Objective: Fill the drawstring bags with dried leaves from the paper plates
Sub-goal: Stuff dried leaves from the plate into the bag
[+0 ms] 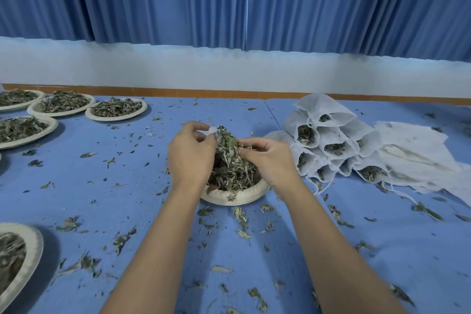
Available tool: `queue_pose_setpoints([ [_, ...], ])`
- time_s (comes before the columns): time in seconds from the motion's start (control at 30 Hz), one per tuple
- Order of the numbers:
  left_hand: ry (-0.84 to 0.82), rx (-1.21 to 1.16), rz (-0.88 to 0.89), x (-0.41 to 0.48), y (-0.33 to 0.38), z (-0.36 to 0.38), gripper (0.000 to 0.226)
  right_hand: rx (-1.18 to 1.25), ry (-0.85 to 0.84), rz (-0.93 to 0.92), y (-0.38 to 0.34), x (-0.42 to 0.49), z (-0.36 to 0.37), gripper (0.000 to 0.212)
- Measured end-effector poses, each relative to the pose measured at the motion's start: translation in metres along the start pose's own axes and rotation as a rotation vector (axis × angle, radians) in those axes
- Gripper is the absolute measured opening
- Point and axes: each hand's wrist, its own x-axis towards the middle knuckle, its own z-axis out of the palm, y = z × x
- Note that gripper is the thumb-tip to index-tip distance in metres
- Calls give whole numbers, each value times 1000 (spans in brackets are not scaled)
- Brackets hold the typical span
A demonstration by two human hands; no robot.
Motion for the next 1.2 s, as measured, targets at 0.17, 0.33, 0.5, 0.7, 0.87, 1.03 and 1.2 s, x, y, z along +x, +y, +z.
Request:
queue_pose_setpoints([
  [0.17,-168,-179,-72,1,5,-5,17,-109,78,-30,-2,2,8,23],
  [0.33,-340,-219,-41,-3,6,-5,10,-204,142,-40,1,2,8,19],
  [0.5,-397,-145,45,-3,-2,0,25,-235,144,-79,-2,2,6,16],
  [0.7,-189,-104,153,-2,-10,2,31,-50,-2,6,-2,4,6,34],
  [0.87,-71,-59,207,-2,-9,8,25,110,29,74,0,1,12,14],
  [1.03,-49,-235,176,-3,-3,7,32,277,14,75,0,0,11,18],
  [1.2,-237,-418,55,-2,0,2,32,296,120,46,0,-1,12,26],
])
